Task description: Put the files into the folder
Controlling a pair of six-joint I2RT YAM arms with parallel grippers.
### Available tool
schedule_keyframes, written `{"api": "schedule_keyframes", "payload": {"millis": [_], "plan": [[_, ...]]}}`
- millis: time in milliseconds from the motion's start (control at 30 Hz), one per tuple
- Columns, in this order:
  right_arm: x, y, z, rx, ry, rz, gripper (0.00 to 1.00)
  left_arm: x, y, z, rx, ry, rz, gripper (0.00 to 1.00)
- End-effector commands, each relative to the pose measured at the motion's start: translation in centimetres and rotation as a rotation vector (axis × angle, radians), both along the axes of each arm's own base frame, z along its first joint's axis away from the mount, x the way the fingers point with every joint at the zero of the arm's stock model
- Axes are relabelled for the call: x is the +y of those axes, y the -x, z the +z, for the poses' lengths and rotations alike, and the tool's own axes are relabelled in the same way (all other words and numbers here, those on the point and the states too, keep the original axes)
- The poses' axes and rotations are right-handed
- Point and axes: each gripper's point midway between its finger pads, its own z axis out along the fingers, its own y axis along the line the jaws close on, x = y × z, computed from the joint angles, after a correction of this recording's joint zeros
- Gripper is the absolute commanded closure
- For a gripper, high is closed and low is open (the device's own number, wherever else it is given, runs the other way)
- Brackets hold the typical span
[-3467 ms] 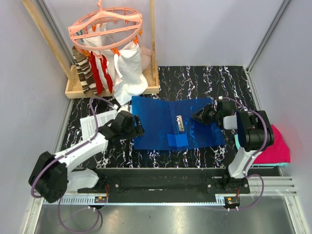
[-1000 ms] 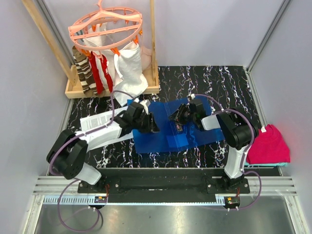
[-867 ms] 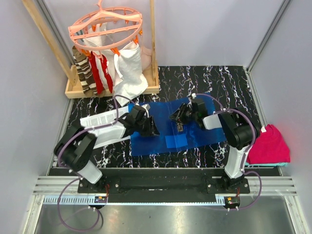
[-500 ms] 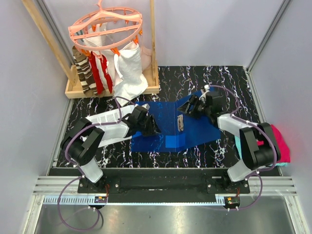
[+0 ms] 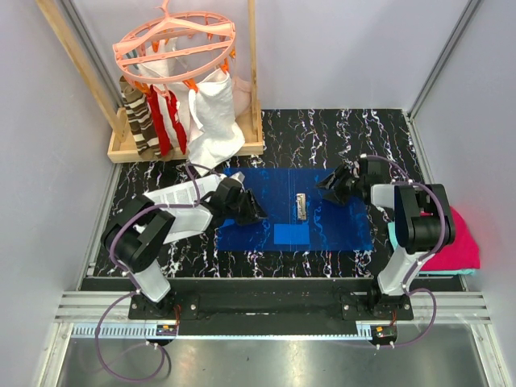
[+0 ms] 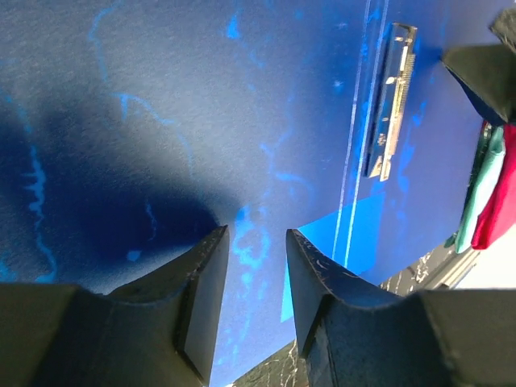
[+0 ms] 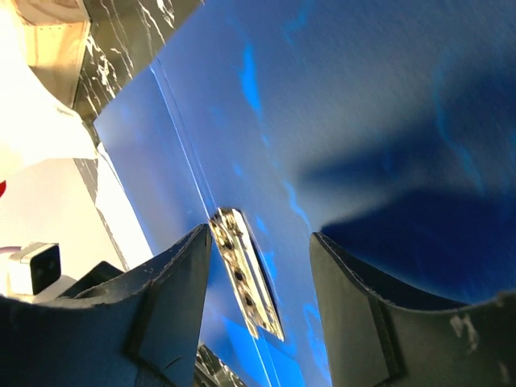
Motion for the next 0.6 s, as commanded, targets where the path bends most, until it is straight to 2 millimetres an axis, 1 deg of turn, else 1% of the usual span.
{"api": "schedule_keyframes", "payload": {"millis": [0,67,100,133,200,233,300,333,367,400,433,467,500,533,567], "plan": [[-1.3,-0.2,-2.8,0.084,0.12,0.013,0.38,-1.2,0.1,0.6,-0.037,0.046,-0.07,0.54],[-1.7,-1.0,-2.6,0.084,0.162,0.03,0.38,-2.7,-0.4,2.5,-0.086,0.095,-0.123,0.51],[-2.1,-1.8,-2.2,0.065,0.198,0.038,0.37,-4.0,-0.4,4.0,-0.116,0.132,-0.183,0.47],[-2.4,-2.2,-1.7,0.053,0.225,0.05,0.37,-5.0,-1.2,5.7,-0.151,0.159,-0.199,0.47],[-2.7,-2.6,-1.2,0.039,0.253,0.059,0.36,-6.0,-2.0,6.6,-0.166,0.174,-0.223,0.46],[-2.7,-2.8,-0.7,0.032,0.256,0.067,0.36,-6.8,-3.1,8.2,-0.201,0.192,-0.224,0.45],[-2.0,-2.7,0.8,0.001,0.219,0.092,0.34,-7.5,-4.3,8.0,-0.203,0.187,-0.217,0.43],[-1.6,-2.5,1.7,-0.017,0.199,0.103,0.33,-8.3,-5.3,9.0,-0.226,0.198,-0.211,0.4],[-0.9,-2.1,2.2,-0.023,0.166,0.128,0.32,-8.5,-6.0,8.0,-0.211,0.185,-0.196,0.4],[-0.7,-1.9,2.7,-0.029,0.151,0.134,0.29,-8.8,-6.6,7.7,-0.216,0.176,-0.186,0.39],[-0.5,-1.2,3.0,-0.033,0.134,0.143,0.28,-9.3,-7.5,8.2,-0.231,0.171,-0.173,0.39],[0.0,-0.5,3.4,-0.034,0.108,0.165,0.28,-9.2,-8.1,6.3,-0.209,0.119,-0.149,0.39],[0.2,-0.2,3.7,-0.041,0.091,0.172,0.27,-9.4,-8.4,5.9,-0.206,0.107,-0.145,0.4],[0.4,0.9,3.6,-0.031,0.069,0.173,0.27,-9.9,-8.8,5.8,-0.207,0.105,-0.144,0.41],[1.0,1.7,3.9,-0.033,0.034,0.193,0.27,-10.1,-9.0,4.6,-0.193,0.091,-0.138,0.42]]}}
